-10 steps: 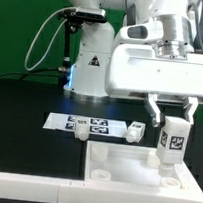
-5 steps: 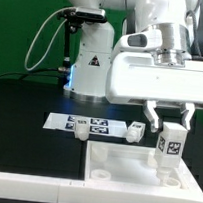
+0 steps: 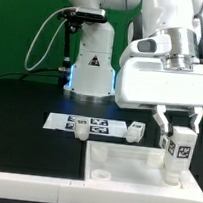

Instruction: Assemble one leg

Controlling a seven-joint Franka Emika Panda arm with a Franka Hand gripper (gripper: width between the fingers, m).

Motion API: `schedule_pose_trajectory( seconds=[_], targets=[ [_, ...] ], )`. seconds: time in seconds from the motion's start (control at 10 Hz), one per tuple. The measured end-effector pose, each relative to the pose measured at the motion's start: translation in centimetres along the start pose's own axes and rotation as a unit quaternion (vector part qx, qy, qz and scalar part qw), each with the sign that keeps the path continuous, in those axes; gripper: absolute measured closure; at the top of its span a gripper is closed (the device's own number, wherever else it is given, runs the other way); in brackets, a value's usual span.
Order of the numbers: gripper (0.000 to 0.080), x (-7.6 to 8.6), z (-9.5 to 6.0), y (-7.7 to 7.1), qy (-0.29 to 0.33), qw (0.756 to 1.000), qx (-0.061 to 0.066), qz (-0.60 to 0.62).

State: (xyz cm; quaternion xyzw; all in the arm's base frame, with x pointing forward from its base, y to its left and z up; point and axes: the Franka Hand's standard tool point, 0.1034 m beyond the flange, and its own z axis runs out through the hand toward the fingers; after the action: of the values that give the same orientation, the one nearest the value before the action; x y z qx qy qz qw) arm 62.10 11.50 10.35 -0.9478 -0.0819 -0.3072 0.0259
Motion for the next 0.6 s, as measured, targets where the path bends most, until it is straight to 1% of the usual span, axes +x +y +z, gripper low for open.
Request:
schedule_pose_trajectory(
  seconds=[0.1,0.3,0.6],
  targets=[
    [0.0514,0.05,0.11,0.19,0.008,1.000,-0.002,0.000],
    [0.0514,-0.94,0.80,0.28,-0.003,1.000,-0.002,0.000],
    [0.0514,-0.92,0.84,0.28,-0.001,1.000,-0.003,0.000]
  ],
)
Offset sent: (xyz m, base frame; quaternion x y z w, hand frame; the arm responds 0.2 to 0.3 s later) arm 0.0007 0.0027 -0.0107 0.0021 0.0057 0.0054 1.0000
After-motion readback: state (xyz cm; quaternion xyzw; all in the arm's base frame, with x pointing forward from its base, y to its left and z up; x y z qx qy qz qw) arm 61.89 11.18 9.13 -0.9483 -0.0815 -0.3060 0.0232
